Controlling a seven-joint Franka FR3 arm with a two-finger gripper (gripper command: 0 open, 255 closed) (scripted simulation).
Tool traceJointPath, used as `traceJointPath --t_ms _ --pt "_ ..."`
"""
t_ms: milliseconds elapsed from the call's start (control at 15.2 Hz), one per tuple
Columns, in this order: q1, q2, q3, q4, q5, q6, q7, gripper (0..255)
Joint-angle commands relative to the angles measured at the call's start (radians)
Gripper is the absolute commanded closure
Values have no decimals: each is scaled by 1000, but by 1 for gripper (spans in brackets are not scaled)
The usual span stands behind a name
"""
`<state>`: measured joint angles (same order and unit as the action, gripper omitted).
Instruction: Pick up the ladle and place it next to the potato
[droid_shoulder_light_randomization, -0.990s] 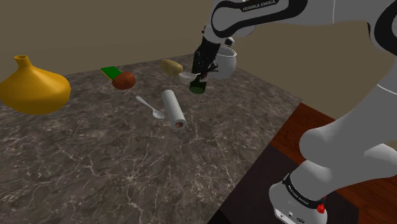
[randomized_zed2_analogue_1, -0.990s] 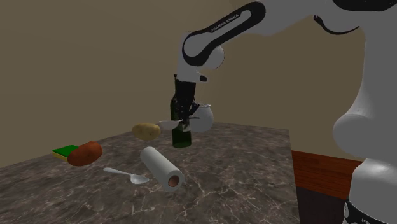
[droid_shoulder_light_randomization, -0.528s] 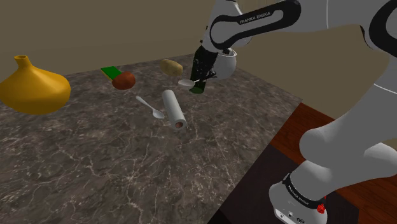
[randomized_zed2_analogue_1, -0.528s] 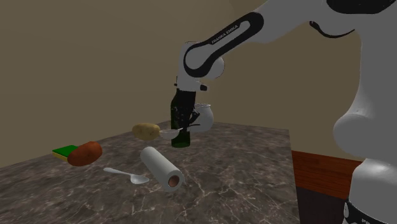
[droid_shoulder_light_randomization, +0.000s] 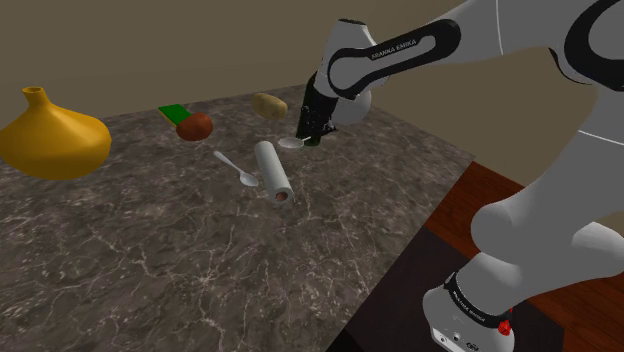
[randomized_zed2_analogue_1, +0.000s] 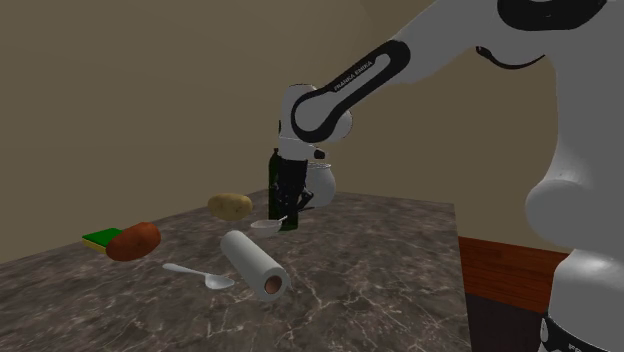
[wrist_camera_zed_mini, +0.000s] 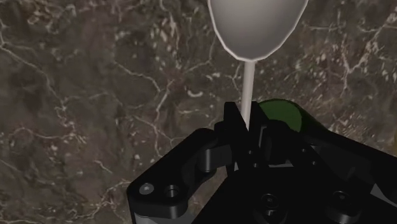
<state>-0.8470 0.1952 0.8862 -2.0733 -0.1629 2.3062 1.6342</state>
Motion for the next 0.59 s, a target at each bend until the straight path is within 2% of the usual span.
traceJointPath --t_ms 0,264,528 --pt "7 16 -7 -16 -19 25 14 255" --pt "25 53 -26 -33 -62 67 42 255" --pt "25 53 -26 -33 -63 67 42 255"
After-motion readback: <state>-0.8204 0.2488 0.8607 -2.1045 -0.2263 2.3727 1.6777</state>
